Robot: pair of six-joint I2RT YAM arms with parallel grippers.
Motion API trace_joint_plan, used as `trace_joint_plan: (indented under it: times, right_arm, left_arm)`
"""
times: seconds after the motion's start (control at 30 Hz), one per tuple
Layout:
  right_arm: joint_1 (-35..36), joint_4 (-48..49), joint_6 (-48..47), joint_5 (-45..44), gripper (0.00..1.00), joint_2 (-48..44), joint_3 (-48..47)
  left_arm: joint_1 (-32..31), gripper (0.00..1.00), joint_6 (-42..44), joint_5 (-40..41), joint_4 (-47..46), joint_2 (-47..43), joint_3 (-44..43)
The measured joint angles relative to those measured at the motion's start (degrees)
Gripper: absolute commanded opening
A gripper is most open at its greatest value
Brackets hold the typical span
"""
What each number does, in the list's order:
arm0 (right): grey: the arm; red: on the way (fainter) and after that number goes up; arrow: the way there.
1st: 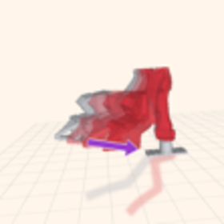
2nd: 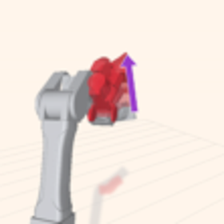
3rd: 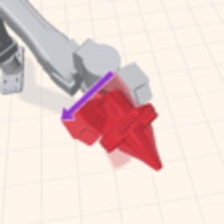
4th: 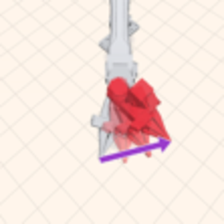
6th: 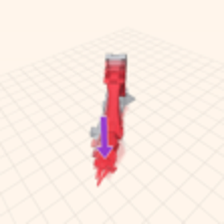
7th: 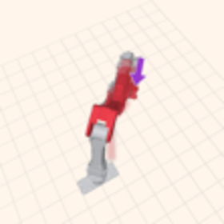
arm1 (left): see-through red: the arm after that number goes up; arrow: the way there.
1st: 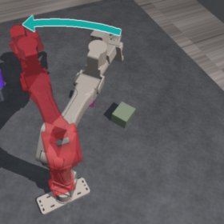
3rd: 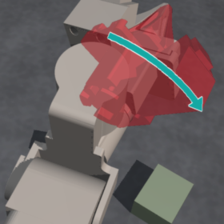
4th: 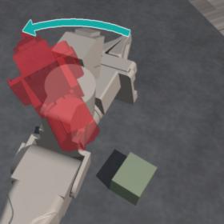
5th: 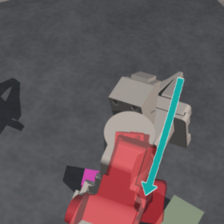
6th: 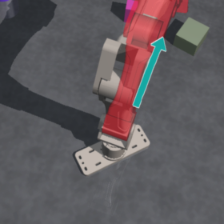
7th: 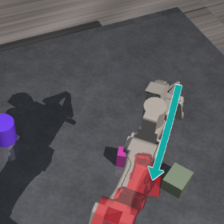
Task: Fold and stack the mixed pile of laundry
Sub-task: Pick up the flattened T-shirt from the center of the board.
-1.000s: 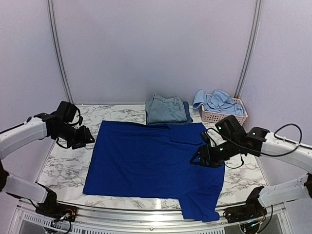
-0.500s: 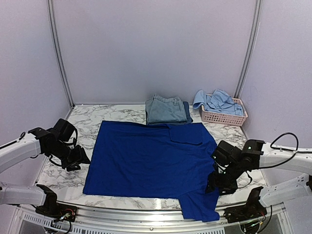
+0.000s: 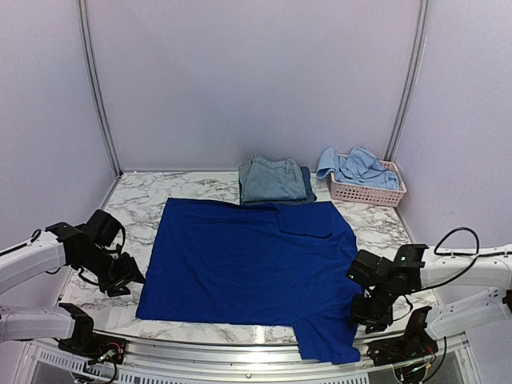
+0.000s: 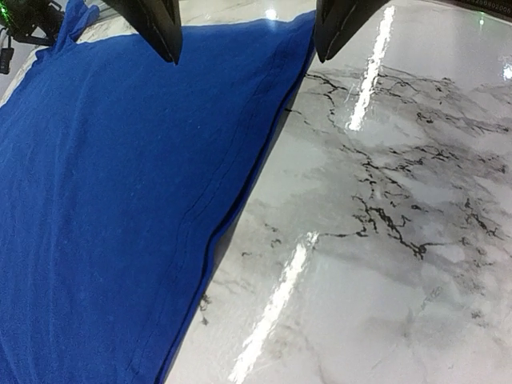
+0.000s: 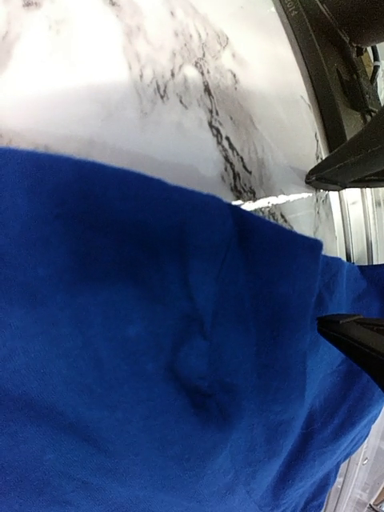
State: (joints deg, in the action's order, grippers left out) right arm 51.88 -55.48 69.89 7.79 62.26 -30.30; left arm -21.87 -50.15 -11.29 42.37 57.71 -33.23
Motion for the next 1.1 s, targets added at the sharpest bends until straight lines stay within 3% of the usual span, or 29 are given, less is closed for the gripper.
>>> trace_joint_plan:
  times: [0.27, 0.4, 0.57, 0.7, 0.97, 1.1]
  right_arm:
    - [0.04, 0.2, 2.19, -0.02, 0.11, 0.09, 0.83]
    - [0.04, -0.81, 2.34, -0.46, 0.0, 0.48, 0.79]
    - [0.04, -1.31, 2.32, -0.63, 0.0, 0.85, 0.55]
    - [0.04, -0.98, 1.99, -0.33, 0.07, 2.01, -0.33]
    - [1.6, 6.25, 0.24, 1.4, 0.13, 4.87, -6.8]
    - [1.77, 6.47, -0.13, 1.57, 0.25, 6.36, -6.97]
  left_arm:
    - [-0.17, 0.57, -1.09, -1.51, 0.37, -2.97, 3.58]
    - [-0.22, 0.57, -1.44, -1.79, 1.11, -4.26, 5.05]
    - [-0.22, 0.57, -1.53, -1.75, 1.7, -4.48, 5.18]
    - [-0.22, 0.57, -1.46, -1.73, 1.7, -3.76, 5.11]
    - [-0.22, 0.57, -1.09, -1.7, 1.86, -2.34, 4.42]
    - [-0.22, 0.57, -1.05, -1.7, 1.84, -2.34, 3.87]
